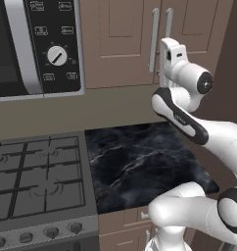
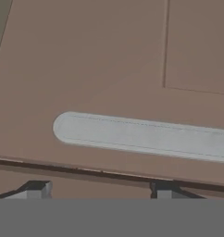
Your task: Pick the candle and candle from the dining table and place them in the open cabinet. Close the cabinet after placing the objects.
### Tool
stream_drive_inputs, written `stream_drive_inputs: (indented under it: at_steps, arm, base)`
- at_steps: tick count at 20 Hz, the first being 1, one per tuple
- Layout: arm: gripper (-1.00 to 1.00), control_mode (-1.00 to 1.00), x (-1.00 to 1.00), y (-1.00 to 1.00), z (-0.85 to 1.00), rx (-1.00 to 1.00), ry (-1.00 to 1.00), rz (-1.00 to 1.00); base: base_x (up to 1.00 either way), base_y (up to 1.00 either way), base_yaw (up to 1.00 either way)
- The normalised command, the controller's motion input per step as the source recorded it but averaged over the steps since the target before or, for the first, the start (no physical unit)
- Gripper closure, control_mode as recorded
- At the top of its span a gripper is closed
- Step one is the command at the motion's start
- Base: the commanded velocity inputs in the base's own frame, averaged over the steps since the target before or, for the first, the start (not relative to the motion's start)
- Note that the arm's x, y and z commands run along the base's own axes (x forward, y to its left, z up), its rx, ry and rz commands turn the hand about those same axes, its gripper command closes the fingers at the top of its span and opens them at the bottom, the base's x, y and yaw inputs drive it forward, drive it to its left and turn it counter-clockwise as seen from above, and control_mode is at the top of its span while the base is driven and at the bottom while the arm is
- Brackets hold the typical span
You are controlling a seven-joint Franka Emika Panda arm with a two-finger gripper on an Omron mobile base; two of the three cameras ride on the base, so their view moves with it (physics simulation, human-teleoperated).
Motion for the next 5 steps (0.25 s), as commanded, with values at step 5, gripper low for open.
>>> stream_drive_inputs:
  at_steps: [5]
  arm:
    - [-1.00, -1.00, 0.22, 0.00, 0.00, 0.00, 0.00, 0.00]
  base:
    - [0.00, 0.00, 0.00]
